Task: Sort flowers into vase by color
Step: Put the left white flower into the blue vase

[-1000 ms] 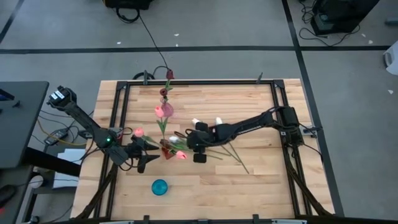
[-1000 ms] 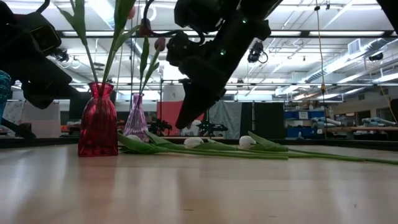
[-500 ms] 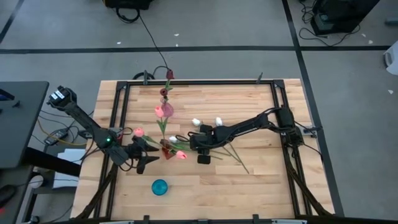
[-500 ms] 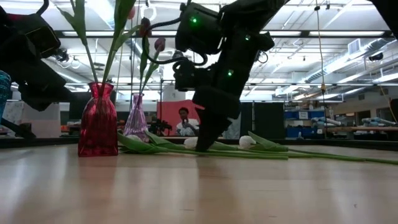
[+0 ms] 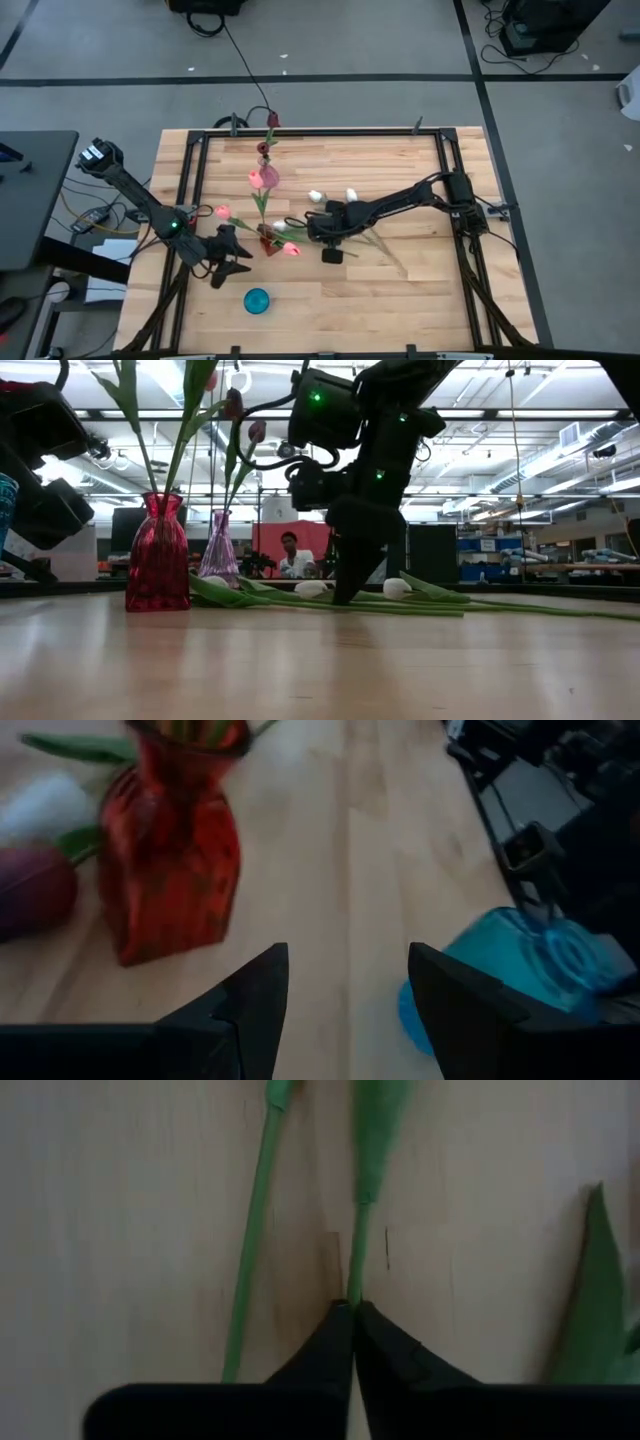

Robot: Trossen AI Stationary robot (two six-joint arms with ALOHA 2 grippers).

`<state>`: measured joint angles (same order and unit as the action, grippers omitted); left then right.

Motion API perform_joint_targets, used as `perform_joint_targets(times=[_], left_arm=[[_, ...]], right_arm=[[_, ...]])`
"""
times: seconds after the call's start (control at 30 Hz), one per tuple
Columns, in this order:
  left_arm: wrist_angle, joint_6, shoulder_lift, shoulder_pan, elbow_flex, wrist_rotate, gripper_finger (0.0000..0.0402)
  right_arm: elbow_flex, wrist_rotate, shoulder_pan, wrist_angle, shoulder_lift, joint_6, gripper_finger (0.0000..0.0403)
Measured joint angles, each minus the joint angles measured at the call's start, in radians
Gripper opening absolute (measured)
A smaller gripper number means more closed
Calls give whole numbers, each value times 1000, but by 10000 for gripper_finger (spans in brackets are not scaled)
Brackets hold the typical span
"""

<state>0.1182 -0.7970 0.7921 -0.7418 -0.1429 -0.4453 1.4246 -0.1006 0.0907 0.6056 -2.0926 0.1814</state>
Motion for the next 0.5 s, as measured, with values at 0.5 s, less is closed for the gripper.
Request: perform_joint_targets(times=[0.5], left_arm=[[117, 76, 69, -1, 0, 13, 214]], right_arm=[[-6, -6, -14, 80, 96, 50, 4]])
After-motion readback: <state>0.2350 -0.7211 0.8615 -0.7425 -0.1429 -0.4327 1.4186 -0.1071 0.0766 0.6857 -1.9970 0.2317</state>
